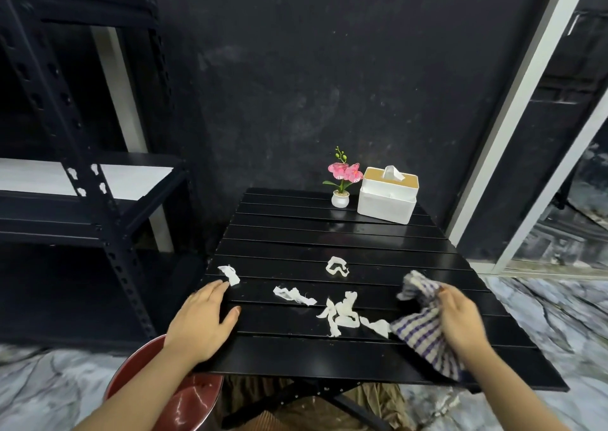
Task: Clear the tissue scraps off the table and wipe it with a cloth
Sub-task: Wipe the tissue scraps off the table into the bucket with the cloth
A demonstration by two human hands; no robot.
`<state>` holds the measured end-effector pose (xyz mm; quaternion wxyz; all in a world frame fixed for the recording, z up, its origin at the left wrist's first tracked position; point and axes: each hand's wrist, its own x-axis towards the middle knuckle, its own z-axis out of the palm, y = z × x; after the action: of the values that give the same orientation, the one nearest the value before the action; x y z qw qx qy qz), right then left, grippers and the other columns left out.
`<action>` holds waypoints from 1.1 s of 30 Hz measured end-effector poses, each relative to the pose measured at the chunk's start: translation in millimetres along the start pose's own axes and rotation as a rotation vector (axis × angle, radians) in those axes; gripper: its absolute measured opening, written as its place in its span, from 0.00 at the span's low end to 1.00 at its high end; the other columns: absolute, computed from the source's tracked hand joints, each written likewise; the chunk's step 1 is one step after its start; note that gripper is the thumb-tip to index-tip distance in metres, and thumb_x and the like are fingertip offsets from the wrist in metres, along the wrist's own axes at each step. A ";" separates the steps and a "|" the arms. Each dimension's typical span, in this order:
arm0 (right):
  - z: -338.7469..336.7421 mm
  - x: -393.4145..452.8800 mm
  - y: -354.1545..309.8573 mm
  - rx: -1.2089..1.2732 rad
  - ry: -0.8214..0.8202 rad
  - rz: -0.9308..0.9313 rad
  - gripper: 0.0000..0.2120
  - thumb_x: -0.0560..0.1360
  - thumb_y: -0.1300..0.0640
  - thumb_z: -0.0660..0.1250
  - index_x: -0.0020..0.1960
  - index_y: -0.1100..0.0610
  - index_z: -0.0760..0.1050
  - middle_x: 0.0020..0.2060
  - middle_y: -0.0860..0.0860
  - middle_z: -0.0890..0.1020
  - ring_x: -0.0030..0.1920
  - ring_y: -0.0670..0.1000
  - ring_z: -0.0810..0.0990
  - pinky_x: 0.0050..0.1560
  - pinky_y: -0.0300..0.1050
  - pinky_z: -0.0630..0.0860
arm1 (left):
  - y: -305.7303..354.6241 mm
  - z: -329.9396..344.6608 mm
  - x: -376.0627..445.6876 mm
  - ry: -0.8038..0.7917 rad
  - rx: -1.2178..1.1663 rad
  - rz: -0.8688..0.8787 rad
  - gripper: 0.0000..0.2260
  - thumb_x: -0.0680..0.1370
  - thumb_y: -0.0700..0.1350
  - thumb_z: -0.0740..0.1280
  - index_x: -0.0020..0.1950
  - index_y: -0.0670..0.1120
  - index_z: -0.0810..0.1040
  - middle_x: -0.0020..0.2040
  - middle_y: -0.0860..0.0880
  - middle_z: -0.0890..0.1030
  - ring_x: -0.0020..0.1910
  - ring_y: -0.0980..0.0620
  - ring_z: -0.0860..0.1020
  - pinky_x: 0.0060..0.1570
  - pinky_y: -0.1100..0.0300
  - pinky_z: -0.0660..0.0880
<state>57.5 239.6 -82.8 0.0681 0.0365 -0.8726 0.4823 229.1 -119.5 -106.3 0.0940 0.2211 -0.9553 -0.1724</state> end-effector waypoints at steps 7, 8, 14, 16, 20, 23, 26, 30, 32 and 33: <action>-38.7 44.4 36.0 -0.218 0.244 0.241 0.17 0.78 0.63 0.51 0.60 0.69 0.71 0.55 0.73 0.76 0.56 0.71 0.73 0.57 0.59 0.68 | 2.0 3.0 15.7 0.002 0.070 -0.061 0.28 0.79 0.57 0.55 0.75 0.45 0.57 0.76 0.48 0.59 0.75 0.51 0.56 0.74 0.56 0.53; -37.2 47.0 39.8 -0.247 0.227 0.262 0.16 0.78 0.62 0.52 0.61 0.68 0.71 0.56 0.73 0.75 0.57 0.70 0.73 0.58 0.59 0.68 | 1.4 5.6 16.0 0.002 0.054 -0.070 0.28 0.79 0.57 0.55 0.75 0.45 0.57 0.77 0.49 0.58 0.76 0.51 0.55 0.74 0.57 0.53; -6.8 58.0 41.6 -0.611 -0.089 0.068 0.19 0.78 0.59 0.53 0.67 0.62 0.64 0.72 0.59 0.63 0.69 0.61 0.64 0.65 0.54 0.65 | -5.4 12.3 18.8 0.010 -0.002 -0.079 0.28 0.78 0.57 0.57 0.75 0.46 0.57 0.77 0.51 0.57 0.75 0.52 0.55 0.74 0.57 0.54; 4.6 61.7 34.7 -0.614 -0.146 0.025 0.21 0.79 0.61 0.52 0.71 0.61 0.60 0.75 0.58 0.59 0.73 0.59 0.59 0.69 0.53 0.61 | -6.6 13.5 19.4 0.012 -0.004 -0.078 0.28 0.78 0.57 0.57 0.75 0.46 0.57 0.77 0.51 0.57 0.75 0.52 0.55 0.74 0.57 0.54; 30.3 61.0 14.6 -0.568 -0.224 -0.048 0.22 0.79 0.62 0.52 0.73 0.59 0.59 0.76 0.55 0.57 0.74 0.55 0.58 0.71 0.47 0.59 | -7.7 13.9 19.2 0.019 -0.010 -0.082 0.28 0.78 0.57 0.58 0.75 0.46 0.58 0.77 0.51 0.58 0.75 0.52 0.55 0.74 0.57 0.55; 52.0 57.0 1.0 -0.568 -0.300 -0.150 0.22 0.79 0.63 0.51 0.74 0.59 0.57 0.76 0.53 0.55 0.75 0.51 0.56 0.72 0.43 0.56 | -6.7 13.7 18.7 0.025 -0.022 -0.085 0.28 0.78 0.57 0.58 0.75 0.47 0.58 0.77 0.52 0.57 0.75 0.53 0.55 0.73 0.57 0.56; 75.0 48.6 -12.1 -0.543 -0.345 -0.232 0.23 0.79 0.63 0.51 0.74 0.57 0.57 0.76 0.52 0.56 0.75 0.49 0.56 0.73 0.41 0.53 | -6.2 13.3 18.5 0.022 -0.027 -0.087 0.28 0.78 0.57 0.57 0.75 0.47 0.57 0.77 0.52 0.57 0.75 0.53 0.55 0.73 0.57 0.55; 104.6 29.0 -28.7 -0.526 -0.386 -0.357 0.23 0.78 0.62 0.51 0.74 0.56 0.57 0.76 0.51 0.57 0.75 0.49 0.58 0.72 0.38 0.53 | -6.4 12.8 17.7 0.024 -0.031 -0.084 0.28 0.78 0.57 0.57 0.75 0.46 0.57 0.77 0.51 0.57 0.76 0.52 0.54 0.74 0.57 0.53; 116.8 20.0 -35.7 -0.506 -0.426 -0.395 0.24 0.78 0.63 0.51 0.74 0.55 0.57 0.76 0.50 0.57 0.75 0.49 0.57 0.72 0.37 0.52 | -5.8 12.3 17.7 0.023 -0.032 -0.081 0.28 0.78 0.56 0.57 0.75 0.46 0.57 0.77 0.50 0.57 0.76 0.52 0.54 0.74 0.58 0.52; 121.7 16.0 -38.9 -0.494 -0.453 -0.411 0.24 0.78 0.63 0.51 0.74 0.55 0.57 0.76 0.50 0.56 0.75 0.49 0.57 0.72 0.36 0.51 | -5.4 12.0 17.8 0.024 -0.033 -0.080 0.28 0.78 0.56 0.57 0.75 0.46 0.57 0.77 0.50 0.57 0.76 0.52 0.54 0.74 0.58 0.52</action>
<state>36.6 115.9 -111.8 -0.0244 0.2988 -0.9298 0.2136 212.4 -128.7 -117.5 0.1023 0.2597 -0.9414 -0.1891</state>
